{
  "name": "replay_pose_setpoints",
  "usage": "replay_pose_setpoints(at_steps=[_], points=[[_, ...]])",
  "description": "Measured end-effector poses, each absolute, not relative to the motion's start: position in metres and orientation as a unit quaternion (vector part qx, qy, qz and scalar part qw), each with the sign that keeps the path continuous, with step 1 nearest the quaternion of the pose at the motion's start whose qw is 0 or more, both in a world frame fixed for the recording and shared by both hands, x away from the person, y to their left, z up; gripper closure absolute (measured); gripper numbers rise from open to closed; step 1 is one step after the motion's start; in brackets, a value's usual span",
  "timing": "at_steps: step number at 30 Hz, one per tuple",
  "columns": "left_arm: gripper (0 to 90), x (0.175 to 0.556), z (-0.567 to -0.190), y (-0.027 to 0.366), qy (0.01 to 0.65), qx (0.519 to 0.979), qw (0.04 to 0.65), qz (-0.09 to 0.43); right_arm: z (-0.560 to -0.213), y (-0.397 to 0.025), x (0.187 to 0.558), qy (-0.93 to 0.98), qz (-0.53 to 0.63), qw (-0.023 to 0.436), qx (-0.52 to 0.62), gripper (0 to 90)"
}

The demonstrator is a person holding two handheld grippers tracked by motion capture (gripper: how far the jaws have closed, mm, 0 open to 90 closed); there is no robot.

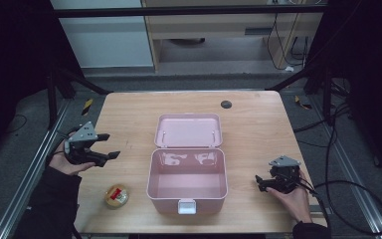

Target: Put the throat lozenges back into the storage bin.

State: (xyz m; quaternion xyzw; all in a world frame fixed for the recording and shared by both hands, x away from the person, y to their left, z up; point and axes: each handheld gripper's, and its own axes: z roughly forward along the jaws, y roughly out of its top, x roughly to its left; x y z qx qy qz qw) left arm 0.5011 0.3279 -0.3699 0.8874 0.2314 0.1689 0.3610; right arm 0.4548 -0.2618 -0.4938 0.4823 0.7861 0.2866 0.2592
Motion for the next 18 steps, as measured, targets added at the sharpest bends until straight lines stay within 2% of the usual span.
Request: replay_pose_setpoints(at_steps=[7,12,18], points=[[27.5,0.479,-0.392,0.326,0.169,0.953,0.233,0.097,-0.493,-0.262,0.454,0.785,0.287,0.260,0.484,2.9],[25.8,0.463,-0.408,0.320,0.152,0.965,0.203,0.066,-0.493,-0.262,0.454,0.785,0.286,0.262,0.482,2.6],[19.0,0.451,-0.424,0.303,0.127,0.972,0.189,0.053,-0.492,-0.263,0.453,0.782,0.287,0.265,0.486,1.9]])
